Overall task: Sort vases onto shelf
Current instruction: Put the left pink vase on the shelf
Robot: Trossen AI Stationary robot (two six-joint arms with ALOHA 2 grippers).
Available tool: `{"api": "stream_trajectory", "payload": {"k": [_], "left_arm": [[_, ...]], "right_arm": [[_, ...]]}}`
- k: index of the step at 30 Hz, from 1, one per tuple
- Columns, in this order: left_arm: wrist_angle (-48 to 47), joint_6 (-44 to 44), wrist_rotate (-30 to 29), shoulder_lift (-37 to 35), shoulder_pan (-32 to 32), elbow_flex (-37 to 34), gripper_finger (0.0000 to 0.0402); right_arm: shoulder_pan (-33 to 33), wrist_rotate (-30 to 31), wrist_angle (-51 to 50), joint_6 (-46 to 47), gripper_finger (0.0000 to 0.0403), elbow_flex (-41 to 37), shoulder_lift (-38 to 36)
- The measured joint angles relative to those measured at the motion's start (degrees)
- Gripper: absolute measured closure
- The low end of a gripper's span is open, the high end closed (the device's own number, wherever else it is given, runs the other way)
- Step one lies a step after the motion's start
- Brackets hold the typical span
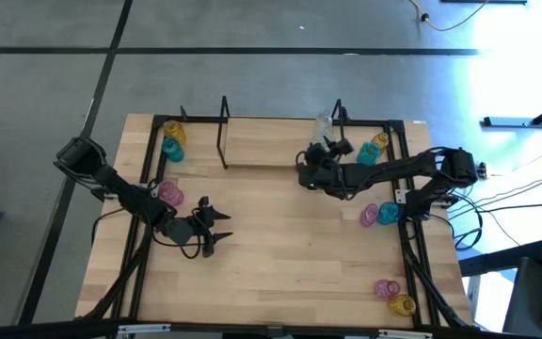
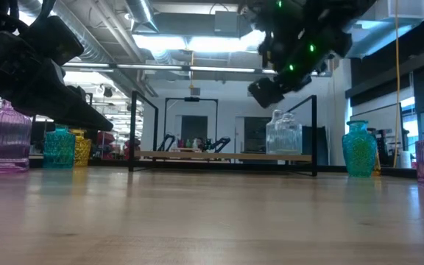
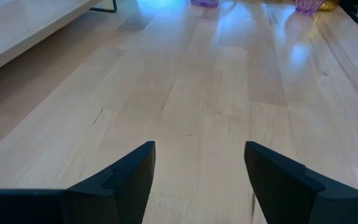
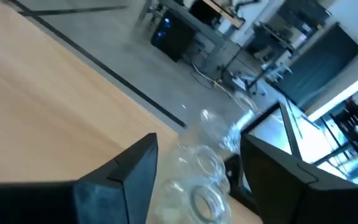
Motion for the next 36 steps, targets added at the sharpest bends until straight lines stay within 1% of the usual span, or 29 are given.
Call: {"api": "stream_trajectory", "payload": {"k": [5,8,10,12,14,15,17,18,20,24,26,29,31,33,36], "left_arm": [[0.19,0.48,0.00,0.00,0.01,0.00,0.0160],[1.71,1.61,-0.01,0.00,-0.01,0.00,0.0160],[3.75,3.22,0.03,0.00,0.00,0.06,0.0160],[4.70,5.11,0.49,-0.04,-0.01,1.32,0.0160],[4.59,8.02,1.86,-0.14,0.00,3.86,0.0160],[3.85,9.46,2.35,-0.17,0.01,5.36,0.0160],[-0.97,11.20,2.77,-0.17,-0.01,9.66,0.0160],[-4.92,11.39,2.82,-0.26,0.01,12.22,0.0160],[-16.15,10.26,2.86,-0.81,0.24,18.38,0.0160],[-41.58,3.40,1.43,-0.90,0.27,31.04,0.0160],[-54.84,-2.15,1.51,-0.91,0.48,37.31,0.0160],[-77.93,-12.22,3.49,-1.01,1.62,46.09,0.0160],[-91.69,-20.07,3.81,-1.03,2.52,50.63,0.0160],[-102.92,-26.99,4.86,-1.07,3.78,54.22,0.0160],[-116.56,-34.38,10.29,-1.08,5.91,59.05,0.0160]], "right_arm": [[6.81,-0.82,0.82,-8.74,0.0182,3.27,-0.07],[11.02,-3.01,1.22,-13.32,0.0182,4.24,-0.12],[13.56,-5.53,1.06,-14.96,0.0182,4.26,-0.13],[15.74,-9.02,1.06,-14.97,0.0182,4.05,-0.13],[17.74,-14.59,1.14,-14.22,0.0182,3.39,-0.13],[18.79,-17.55,1.08,-13.02,0.0182,2.88,-0.13],[21.06,-22.85,0.99,-11.24,0.0182,1.94,-0.13],[22.23,-25.07,1.35,-10.22,0.0182,1.40,-0.13],[24.83,-27.76,1.41,-8.22,0.0182,0.07,-0.13],[30.43,-28.63,6.32,-5.28,0.0182,-3.42,-0.13],[32.78,-29.27,9.52,-4.44,0.0182,-5.10,-0.13],[35.29,-30.56,14.38,-3.75,0.0182,-7.39,-0.13],[36.42,-30.53,16.56,-3.71,0.0182,-8.39,-0.13],[36.92,-30.57,18.39,-3.68,0.0182,-9.19,-0.13],[36.91,-30.48,20.10,-2.84,0.0182,-9.96,-0.13]]}}
